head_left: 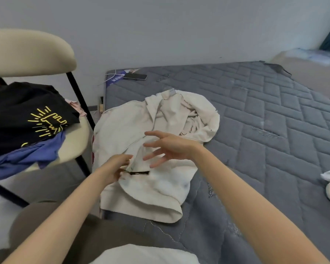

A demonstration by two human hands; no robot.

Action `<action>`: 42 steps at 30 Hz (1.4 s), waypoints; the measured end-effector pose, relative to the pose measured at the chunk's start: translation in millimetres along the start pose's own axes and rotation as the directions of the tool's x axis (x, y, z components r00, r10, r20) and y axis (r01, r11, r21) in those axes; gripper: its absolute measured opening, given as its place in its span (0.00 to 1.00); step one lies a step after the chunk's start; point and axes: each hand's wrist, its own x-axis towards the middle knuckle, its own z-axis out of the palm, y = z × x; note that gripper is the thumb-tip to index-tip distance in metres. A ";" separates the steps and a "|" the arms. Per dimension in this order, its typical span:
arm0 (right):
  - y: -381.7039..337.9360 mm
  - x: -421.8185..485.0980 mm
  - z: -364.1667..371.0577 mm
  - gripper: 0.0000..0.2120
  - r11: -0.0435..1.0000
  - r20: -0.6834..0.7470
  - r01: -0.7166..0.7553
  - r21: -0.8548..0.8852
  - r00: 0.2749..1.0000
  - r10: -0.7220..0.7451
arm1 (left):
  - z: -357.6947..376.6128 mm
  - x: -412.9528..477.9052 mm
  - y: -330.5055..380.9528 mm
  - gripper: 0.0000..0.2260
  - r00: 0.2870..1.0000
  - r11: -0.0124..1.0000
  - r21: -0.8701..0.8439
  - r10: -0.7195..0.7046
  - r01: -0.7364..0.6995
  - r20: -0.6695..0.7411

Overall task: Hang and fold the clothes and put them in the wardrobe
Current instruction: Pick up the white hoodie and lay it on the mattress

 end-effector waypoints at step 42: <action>-60.3 185.0 -96.6 0.25 0.898 -0.538 0.282 0.337 0.841 -0.062 | -75.3 48.8 -21.2 0.12 0.937 0.853 0.521 0.207 -0.033 -0.280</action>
